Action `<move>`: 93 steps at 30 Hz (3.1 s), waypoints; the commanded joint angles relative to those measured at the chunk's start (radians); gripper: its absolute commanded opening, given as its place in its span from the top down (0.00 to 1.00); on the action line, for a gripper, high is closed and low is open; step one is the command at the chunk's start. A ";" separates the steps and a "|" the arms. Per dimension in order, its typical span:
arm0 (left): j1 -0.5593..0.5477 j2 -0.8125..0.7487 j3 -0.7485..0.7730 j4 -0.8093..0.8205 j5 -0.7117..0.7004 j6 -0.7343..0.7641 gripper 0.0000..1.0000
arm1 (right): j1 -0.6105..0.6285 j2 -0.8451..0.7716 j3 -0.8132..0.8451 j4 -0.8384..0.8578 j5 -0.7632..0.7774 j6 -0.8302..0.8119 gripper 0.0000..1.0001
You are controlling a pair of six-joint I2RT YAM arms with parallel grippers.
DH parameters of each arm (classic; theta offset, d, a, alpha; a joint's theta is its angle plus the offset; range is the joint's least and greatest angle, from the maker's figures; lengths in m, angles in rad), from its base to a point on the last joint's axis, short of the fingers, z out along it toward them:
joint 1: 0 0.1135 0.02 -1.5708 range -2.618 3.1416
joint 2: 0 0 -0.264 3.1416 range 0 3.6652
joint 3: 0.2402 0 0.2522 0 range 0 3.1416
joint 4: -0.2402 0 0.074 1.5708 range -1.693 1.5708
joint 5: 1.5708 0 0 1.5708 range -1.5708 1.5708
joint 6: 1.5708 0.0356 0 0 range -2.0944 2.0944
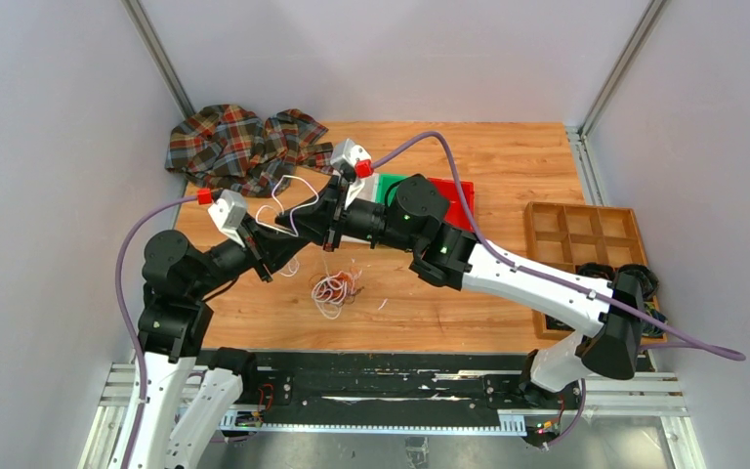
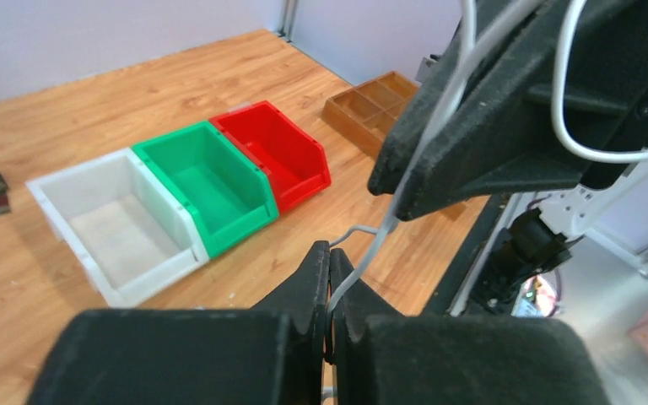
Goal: Untangle the cables
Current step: Untie the cable.
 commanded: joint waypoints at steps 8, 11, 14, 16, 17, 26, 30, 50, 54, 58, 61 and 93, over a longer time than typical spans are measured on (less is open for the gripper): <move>-0.006 0.005 0.031 0.142 0.045 -0.178 0.99 | 0.015 -0.081 -0.076 0.090 -0.030 0.013 0.87; -0.006 0.006 0.057 0.160 0.073 -0.214 0.99 | 0.016 -0.117 -0.140 0.101 -0.030 0.004 0.63; -0.006 0.006 0.084 0.174 0.102 -0.231 0.99 | 0.014 -0.169 -0.221 0.133 0.003 -0.007 0.53; -0.006 0.011 0.100 0.183 0.111 -0.234 0.99 | 0.014 -0.201 -0.276 0.139 0.034 -0.028 0.53; -0.005 0.014 0.108 0.181 0.112 -0.235 0.99 | 0.013 -0.218 -0.306 0.139 0.054 -0.030 0.53; -0.006 0.064 0.161 0.167 0.079 -0.242 0.99 | 0.011 -0.277 -0.566 0.174 0.079 -0.107 0.33; -0.006 0.086 0.170 0.137 0.064 -0.200 0.99 | 0.015 -0.179 -0.572 0.133 0.023 -0.131 0.29; -0.005 0.132 0.259 -0.101 -0.048 0.048 0.99 | 0.026 0.120 -0.509 0.303 -0.081 -0.022 0.99; -0.005 0.120 0.242 -0.192 -0.084 0.141 0.99 | -0.014 0.043 -0.521 0.319 -0.025 -0.001 0.99; -0.005 0.091 0.186 -0.235 -0.019 0.179 0.97 | -0.037 -0.015 -0.508 0.300 -0.041 -0.002 0.99; -0.005 0.080 0.149 -0.281 0.054 0.230 0.92 | -0.037 -0.044 -0.494 0.280 -0.048 -0.019 0.99; -0.005 -0.017 -0.094 -0.143 0.205 0.104 0.51 | -0.021 -0.109 -0.246 0.251 0.003 0.040 0.99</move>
